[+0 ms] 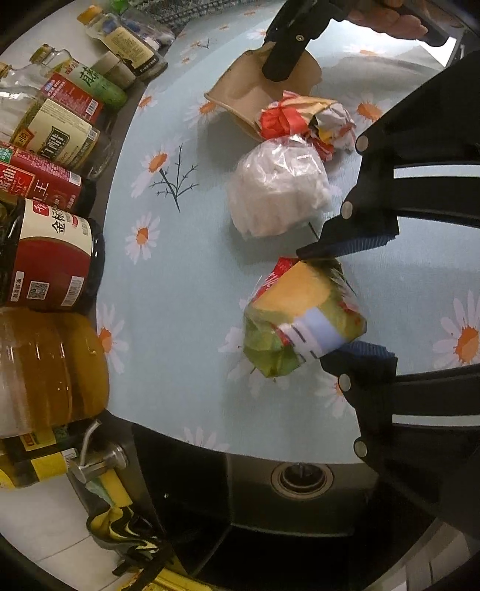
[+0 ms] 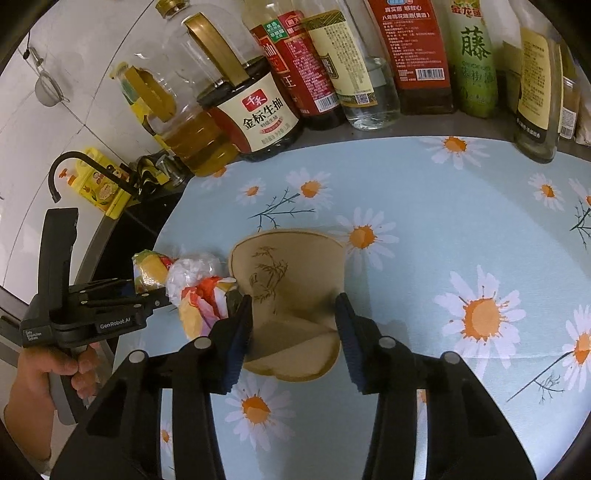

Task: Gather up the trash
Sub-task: 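Grasp the yellow snack wrapper with the left tool while the right tool grasps the brown paper sleeve, then lift the wrapper and paper sleeve and carry them down to the bin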

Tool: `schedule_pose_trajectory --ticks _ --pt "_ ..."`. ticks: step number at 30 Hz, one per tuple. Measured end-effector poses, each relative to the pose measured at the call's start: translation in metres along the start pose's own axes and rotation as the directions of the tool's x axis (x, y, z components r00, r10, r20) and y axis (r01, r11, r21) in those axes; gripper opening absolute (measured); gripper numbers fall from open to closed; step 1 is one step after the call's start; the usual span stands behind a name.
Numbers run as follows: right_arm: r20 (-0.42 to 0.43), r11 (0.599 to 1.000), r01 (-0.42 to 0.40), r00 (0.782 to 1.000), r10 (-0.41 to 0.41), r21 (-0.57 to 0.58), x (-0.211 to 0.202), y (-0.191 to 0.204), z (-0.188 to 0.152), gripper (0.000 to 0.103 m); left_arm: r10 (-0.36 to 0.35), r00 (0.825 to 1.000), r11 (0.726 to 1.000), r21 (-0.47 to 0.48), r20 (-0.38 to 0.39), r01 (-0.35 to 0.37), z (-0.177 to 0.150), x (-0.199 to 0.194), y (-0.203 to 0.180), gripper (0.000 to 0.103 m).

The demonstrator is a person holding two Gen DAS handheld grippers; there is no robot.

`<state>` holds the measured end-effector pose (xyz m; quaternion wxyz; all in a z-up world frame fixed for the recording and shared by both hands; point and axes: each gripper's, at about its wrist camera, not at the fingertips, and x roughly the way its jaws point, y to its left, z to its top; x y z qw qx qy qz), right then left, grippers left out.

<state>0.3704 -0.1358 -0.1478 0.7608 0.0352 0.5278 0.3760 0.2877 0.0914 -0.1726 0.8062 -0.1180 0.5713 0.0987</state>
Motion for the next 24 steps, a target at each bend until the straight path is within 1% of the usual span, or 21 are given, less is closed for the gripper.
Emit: schedule_pose_trajectory --ticks 10,11,13,24 --pt "0.018 1.000 0.006 1.000 -0.006 0.008 -0.011 -0.002 -0.006 0.046 -0.029 0.999 1.000 -0.008 0.033 0.029 -0.010 -0.011 -0.001 0.026" --pt "0.020 1.000 0.006 1.000 -0.006 0.008 -0.012 -0.002 -0.006 0.046 -0.030 0.999 0.999 -0.009 0.035 0.031 -0.011 -0.012 -0.001 0.025" --pt "0.026 1.000 0.007 1.000 -0.007 0.007 -0.016 -0.002 -0.007 0.046 -0.036 0.999 0.999 -0.010 0.039 0.037 -0.014 -0.017 0.002 0.016" --pt "0.059 1.000 0.020 0.998 -0.019 -0.004 -0.038 0.005 -0.020 0.045 -0.055 0.996 0.998 -0.007 0.076 0.055 -0.034 -0.035 -0.002 0.014"
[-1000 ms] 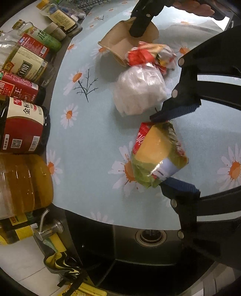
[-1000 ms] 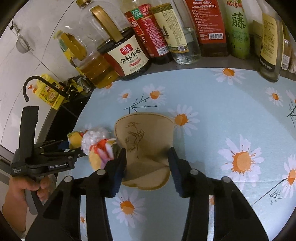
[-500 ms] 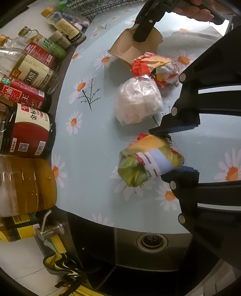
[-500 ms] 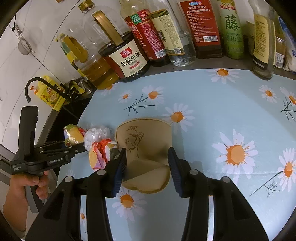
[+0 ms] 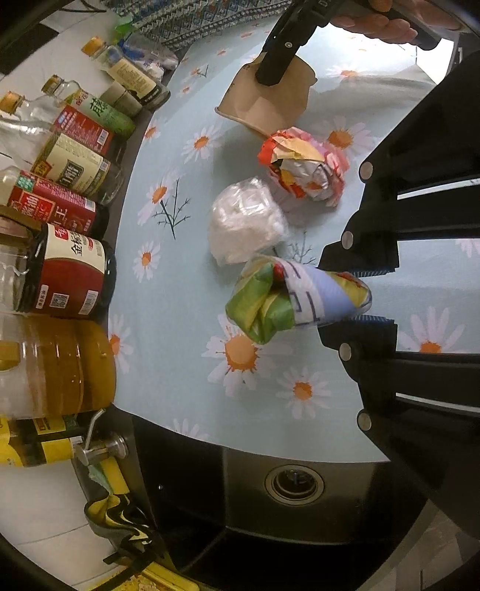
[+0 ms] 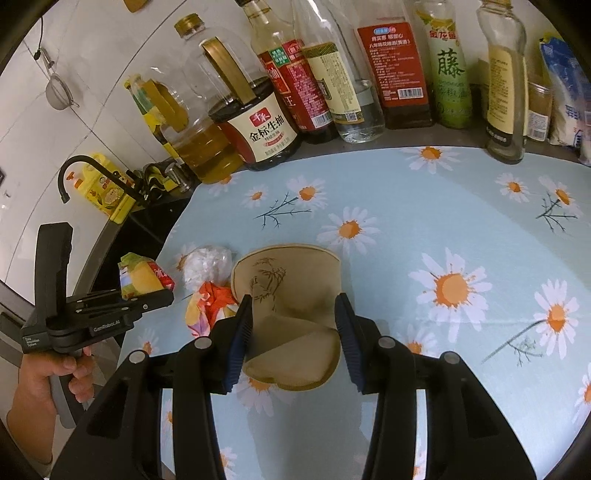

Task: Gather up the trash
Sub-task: 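Lift the wrapper and paper sleeve and carry them down to the bin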

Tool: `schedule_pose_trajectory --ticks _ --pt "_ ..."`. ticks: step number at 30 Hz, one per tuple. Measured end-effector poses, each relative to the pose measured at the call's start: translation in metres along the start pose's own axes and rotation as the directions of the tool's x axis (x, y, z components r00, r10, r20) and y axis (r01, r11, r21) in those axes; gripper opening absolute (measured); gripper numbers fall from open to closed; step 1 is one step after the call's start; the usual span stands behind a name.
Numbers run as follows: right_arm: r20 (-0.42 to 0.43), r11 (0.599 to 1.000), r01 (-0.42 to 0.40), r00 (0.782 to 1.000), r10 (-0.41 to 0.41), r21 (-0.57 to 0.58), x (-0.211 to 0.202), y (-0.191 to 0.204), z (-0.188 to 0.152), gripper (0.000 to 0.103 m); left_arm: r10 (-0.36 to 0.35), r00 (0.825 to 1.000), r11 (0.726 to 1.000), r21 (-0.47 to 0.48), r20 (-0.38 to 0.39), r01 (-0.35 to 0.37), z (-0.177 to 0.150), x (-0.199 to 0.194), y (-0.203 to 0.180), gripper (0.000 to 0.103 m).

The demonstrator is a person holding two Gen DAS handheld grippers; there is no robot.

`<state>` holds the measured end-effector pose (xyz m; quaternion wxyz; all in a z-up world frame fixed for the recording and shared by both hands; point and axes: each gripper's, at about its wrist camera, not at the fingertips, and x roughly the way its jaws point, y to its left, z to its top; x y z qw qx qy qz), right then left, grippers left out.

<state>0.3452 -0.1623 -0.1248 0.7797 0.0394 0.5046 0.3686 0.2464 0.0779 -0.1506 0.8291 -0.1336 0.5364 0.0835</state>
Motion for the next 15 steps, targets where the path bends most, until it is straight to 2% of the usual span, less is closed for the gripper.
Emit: schedule_pose_trajectory --ticks 15 --pt "0.070 0.999 0.042 0.997 -0.042 0.007 -0.052 0.015 -0.037 0.045 -0.038 0.998 0.998 0.043 0.048 0.036 -0.040 -0.041 -0.018 0.014"
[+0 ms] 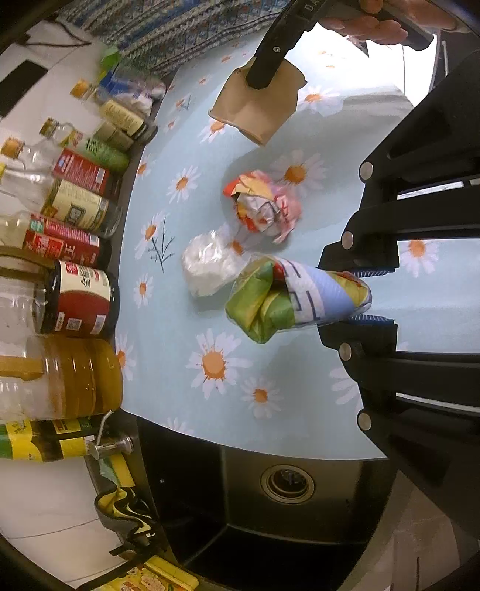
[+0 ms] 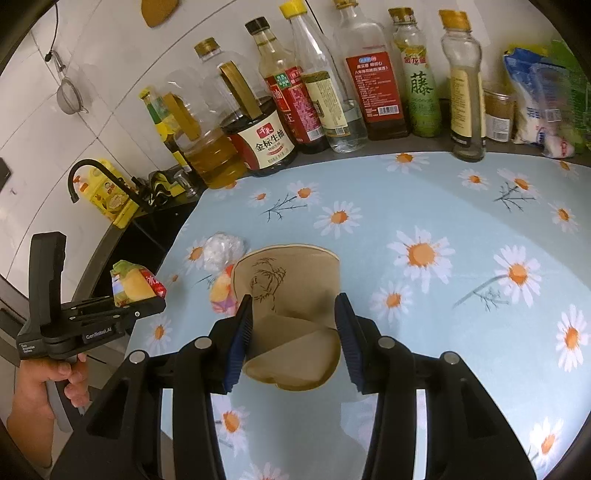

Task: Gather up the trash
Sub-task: 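Lift the wrapper and paper sleeve and carry them down to the bin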

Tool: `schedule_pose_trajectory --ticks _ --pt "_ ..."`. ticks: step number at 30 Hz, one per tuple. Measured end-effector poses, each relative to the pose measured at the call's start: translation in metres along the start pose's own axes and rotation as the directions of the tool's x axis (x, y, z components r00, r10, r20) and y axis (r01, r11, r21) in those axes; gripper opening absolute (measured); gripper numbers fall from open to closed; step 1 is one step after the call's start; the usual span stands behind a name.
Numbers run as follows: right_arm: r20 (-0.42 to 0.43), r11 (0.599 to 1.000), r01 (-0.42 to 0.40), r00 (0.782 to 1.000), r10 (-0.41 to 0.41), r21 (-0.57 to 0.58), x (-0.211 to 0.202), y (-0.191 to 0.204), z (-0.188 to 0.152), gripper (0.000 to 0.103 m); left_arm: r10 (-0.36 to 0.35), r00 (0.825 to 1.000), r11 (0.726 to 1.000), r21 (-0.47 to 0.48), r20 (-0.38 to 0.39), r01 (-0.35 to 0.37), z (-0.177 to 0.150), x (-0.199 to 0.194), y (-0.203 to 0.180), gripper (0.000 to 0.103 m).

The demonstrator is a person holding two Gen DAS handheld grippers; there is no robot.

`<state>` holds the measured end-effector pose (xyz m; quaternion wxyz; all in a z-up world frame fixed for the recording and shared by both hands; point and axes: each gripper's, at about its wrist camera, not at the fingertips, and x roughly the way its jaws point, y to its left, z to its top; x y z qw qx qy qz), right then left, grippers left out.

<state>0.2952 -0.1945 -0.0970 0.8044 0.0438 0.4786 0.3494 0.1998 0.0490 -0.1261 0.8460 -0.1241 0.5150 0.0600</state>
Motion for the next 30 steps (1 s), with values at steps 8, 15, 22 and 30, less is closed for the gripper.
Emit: schedule_pose_trajectory --ticks 8,15,22,30 --pt "0.027 1.000 0.003 1.000 -0.003 -0.004 -0.028 0.019 -0.029 0.045 -0.026 0.999 0.999 0.033 0.028 0.025 -0.029 -0.030 -0.009 0.014" --pt "0.040 1.000 0.002 0.999 -0.001 -0.021 -0.047 0.044 -0.058 0.045 -0.043 0.998 0.997 0.061 0.041 0.040 -0.060 -0.053 -0.012 0.014" --pt "0.036 0.999 -0.015 0.999 0.016 -0.035 -0.055 0.074 -0.086 0.045 -0.072 0.997 0.994 0.087 0.033 0.069 -0.096 -0.069 -0.011 0.014" --pt "0.002 0.998 -0.043 0.999 0.043 -0.051 -0.052 0.107 -0.124 0.045 -0.093 0.996 0.990 0.102 -0.005 0.093 -0.138 -0.074 -0.006 0.014"
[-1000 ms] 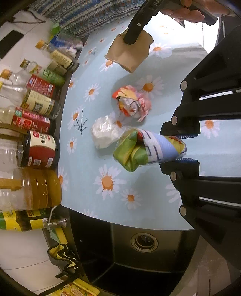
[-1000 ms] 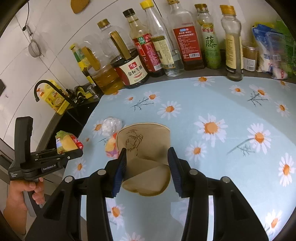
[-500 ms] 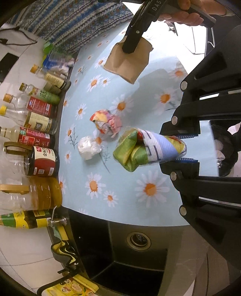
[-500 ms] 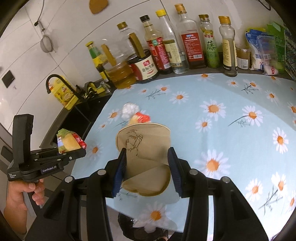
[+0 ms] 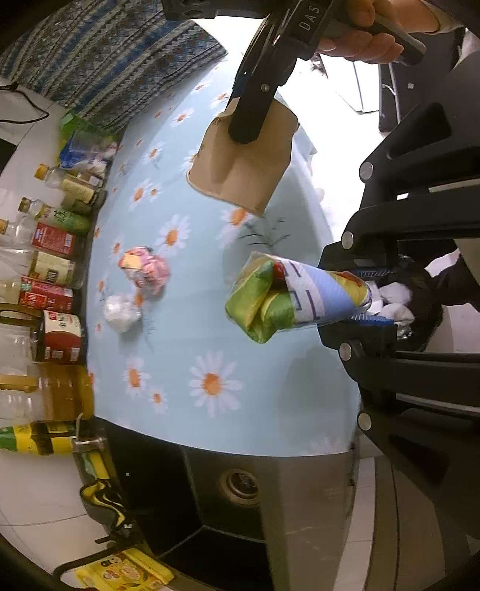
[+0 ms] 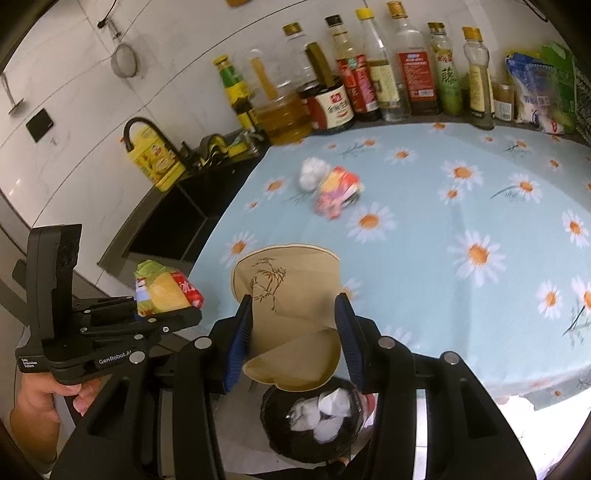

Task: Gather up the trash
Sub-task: 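Lift the wrapper and paper sleeve and carry them down to the bin, then open the left tool over the bin while the right tool drops the sleeve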

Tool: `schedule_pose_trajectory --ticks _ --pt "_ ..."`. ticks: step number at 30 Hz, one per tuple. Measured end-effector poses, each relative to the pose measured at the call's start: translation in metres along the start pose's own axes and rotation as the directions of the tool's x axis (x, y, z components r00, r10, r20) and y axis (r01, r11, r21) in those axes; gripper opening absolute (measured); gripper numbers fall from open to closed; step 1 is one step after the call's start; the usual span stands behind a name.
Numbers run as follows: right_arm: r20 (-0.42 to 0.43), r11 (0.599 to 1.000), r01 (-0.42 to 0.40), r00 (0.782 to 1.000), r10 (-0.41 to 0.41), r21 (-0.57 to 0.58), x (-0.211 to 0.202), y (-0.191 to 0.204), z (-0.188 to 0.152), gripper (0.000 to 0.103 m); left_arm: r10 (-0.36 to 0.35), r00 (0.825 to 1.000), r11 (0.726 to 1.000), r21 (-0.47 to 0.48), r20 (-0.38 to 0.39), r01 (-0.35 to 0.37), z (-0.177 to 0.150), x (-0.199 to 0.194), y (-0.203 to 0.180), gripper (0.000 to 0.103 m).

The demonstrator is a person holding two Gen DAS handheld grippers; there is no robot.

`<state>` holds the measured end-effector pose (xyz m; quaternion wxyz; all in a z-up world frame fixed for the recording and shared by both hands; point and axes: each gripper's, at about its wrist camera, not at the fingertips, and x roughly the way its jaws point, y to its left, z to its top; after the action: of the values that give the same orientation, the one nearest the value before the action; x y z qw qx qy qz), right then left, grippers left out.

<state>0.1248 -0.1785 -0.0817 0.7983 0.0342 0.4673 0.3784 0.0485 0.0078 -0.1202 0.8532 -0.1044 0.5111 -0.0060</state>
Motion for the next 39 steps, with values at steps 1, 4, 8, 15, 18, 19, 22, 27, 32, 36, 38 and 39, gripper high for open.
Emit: schedule_pose_trajectory --ticks 1,4,8,15,18,19,22,27,32,36,38,39 --pt "-0.004 1.000 -0.003 1.000 0.003 0.000 0.001 0.003 -0.004 0.045 -0.001 1.000 1.000 -0.001 -0.003 0.001 -0.004 0.000 0.000 0.014" --pt "-0.019 1.000 -0.012 1.000 0.012 -0.004 0.002 0.012 -0.016 0.045 -0.008 1.000 1.000 -0.004 -0.017 0.008 -0.019 -0.001 0.002 0.014" --pt "-0.041 1.000 -0.022 0.999 0.022 -0.006 0.006 0.019 -0.030 0.045 -0.016 0.999 1.000 -0.011 -0.041 0.015 -0.037 0.002 0.004 0.014" --pt "-0.094 1.000 -0.025 0.995 0.025 -0.005 0.017 0.027 -0.054 0.045 -0.039 0.995 0.999 -0.030 -0.094 0.036 -0.064 0.016 0.009 0.014" --pt "-0.129 1.000 -0.018 0.992 0.019 0.003 0.026 0.026 -0.066 0.045 -0.049 0.991 0.998 -0.046 -0.125 0.043 -0.075 0.025 0.012 0.014" --pt "-0.138 1.000 -0.016 0.990 0.017 0.008 0.028 0.024 -0.068 0.045 -0.052 0.990 0.998 -0.051 -0.134 0.046 -0.078 0.028 0.013 0.014" --pt "-0.175 0.999 -0.002 0.985 0.008 0.032 0.038 0.018 -0.080 0.045 -0.063 0.982 0.996 -0.067 -0.179 0.052 -0.091 0.042 0.018 0.014" --pt "-0.242 0.997 0.020 0.970 -0.001 0.077 0.055 0.010 -0.104 0.045 -0.082 0.964 0.993 -0.098 -0.253 0.058 -0.111 0.066 0.025 0.014" --pt "-0.305 0.993 0.039 0.952 -0.003 0.111 0.073 0.000 -0.126 0.045 -0.084 0.947 0.991 -0.121 -0.309 0.048 -0.127 0.087 0.031 0.014" --pt "-0.356 0.991 0.054 0.934 -0.008 0.120 0.091 -0.007 -0.140 0.045 -0.077 0.930 0.992 -0.125 -0.358 0.034 -0.138 0.104 0.036 0.014" --pt "-0.385 0.990 0.061 0.923 -0.009 0.126 0.102 -0.011 -0.148 0.045 -0.083 0.923 0.990 -0.136 -0.377 0.033 -0.142 0.111 0.040 0.014" --pt "-0.392 0.990 0.065 0.920 -0.011 0.126 0.106 -0.011 -0.151 0.045 -0.085 0.920 0.990 -0.139 -0.383 0.033 -0.143 0.113 0.041 0.014"
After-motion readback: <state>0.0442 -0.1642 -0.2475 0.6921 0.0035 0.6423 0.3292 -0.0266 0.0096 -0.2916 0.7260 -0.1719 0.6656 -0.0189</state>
